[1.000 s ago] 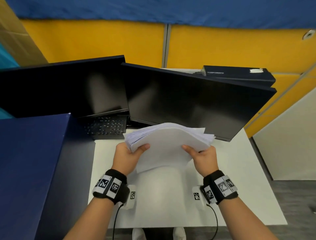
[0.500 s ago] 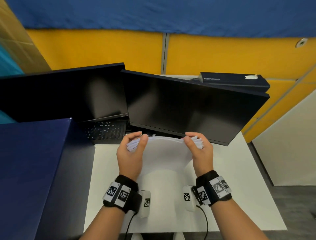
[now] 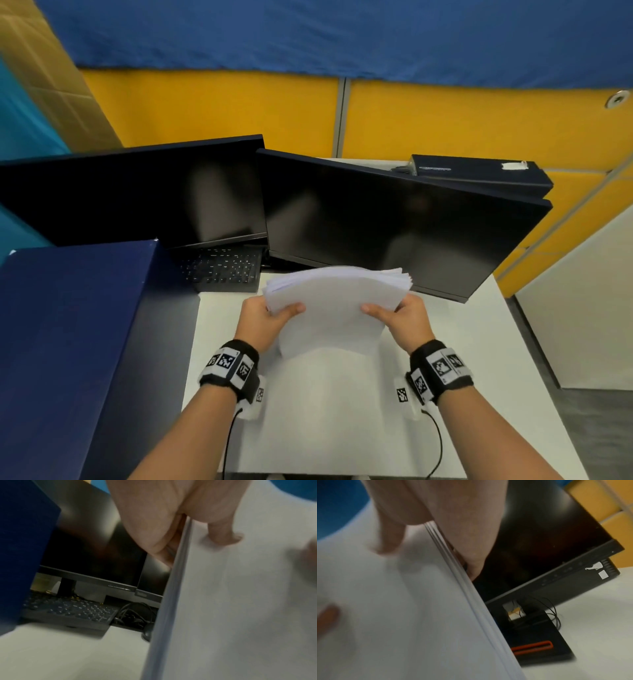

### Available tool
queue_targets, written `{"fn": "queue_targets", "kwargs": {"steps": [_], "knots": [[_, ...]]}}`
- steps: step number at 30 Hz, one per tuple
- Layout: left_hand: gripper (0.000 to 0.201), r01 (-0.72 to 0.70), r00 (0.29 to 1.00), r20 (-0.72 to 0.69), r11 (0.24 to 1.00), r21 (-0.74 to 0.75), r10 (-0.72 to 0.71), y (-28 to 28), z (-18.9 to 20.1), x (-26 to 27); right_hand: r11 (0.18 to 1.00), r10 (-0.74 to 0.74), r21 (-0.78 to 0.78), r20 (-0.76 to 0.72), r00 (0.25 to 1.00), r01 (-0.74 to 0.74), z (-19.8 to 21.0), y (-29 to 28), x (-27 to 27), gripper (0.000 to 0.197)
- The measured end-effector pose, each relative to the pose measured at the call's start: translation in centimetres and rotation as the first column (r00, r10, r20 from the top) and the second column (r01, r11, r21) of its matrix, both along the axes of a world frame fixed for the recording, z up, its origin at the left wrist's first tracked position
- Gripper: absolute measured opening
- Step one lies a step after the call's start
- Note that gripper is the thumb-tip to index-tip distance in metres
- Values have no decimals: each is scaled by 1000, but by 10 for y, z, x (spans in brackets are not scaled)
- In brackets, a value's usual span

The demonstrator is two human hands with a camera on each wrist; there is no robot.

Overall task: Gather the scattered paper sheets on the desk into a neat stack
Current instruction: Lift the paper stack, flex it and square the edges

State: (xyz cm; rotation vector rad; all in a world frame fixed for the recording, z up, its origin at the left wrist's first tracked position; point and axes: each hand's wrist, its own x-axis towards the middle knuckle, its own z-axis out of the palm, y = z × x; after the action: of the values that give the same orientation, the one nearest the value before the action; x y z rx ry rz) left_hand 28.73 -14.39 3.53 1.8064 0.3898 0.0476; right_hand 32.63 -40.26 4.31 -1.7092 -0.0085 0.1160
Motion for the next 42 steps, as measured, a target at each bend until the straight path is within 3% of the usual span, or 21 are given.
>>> {"fn": "queue_targets", "kwargs": {"steps": [2,5,7,10,13,15,19,24,28,32,36,39,41,42], "knots": [[17,-45,998,42,998,40,44,-2,8,4,997,-80,-7,17,997,80,3,8,-1,26],[11,-55,967,251,997,61,38,-1,30,3,989,-137,70,150,979,128,18,8,-6,27],[27,-6,951,310,996,87,-22,1,37,-4,992,-118,60,230,966,107,20,0,-11,28],[44,107,974,196,993,60,-116,3,14,-10,1000,-15,-14,118,993,17,6,-6,-15,34],[34,56,995,82,997,48,-60,1,-7,-9,992,22,-123,22,1000,-19,-7,-2,-13,34],[29,-8,993,119,1000,23,5,-2,-2,-8,994,-17,-106,54,998,23,-2,3,-12,29],[32,24,961,275,1000,19,-28,1,12,-8,998,-55,-7,163,985,57,5,0,-12,27],[44,-17,996,90,999,-37,20,-4,-6,-15,998,-38,-55,0,999,38,-14,-3,-17,38],[50,-55,947,294,968,-246,129,-15,21,-17,988,-106,130,149,983,87,11,3,-19,32],[18,-273,912,255,939,-210,322,-38,44,-10,965,-261,47,248,933,258,34,22,-12,23],[23,-347,905,216,930,-120,365,-42,49,-3,950,-302,-6,232,925,311,41,28,-4,26],[28,-354,915,169,929,-105,367,-40,52,0,983,-184,22,213,959,184,34,13,-3,18],[31,-338,925,146,935,-110,352,-41,54,1,997,-30,72,130,991,20,20,1,-4,45],[32,-328,931,137,939,-103,340,-39,55,1,999,6,48,77,997,-10,13,-3,-6,48]]}}
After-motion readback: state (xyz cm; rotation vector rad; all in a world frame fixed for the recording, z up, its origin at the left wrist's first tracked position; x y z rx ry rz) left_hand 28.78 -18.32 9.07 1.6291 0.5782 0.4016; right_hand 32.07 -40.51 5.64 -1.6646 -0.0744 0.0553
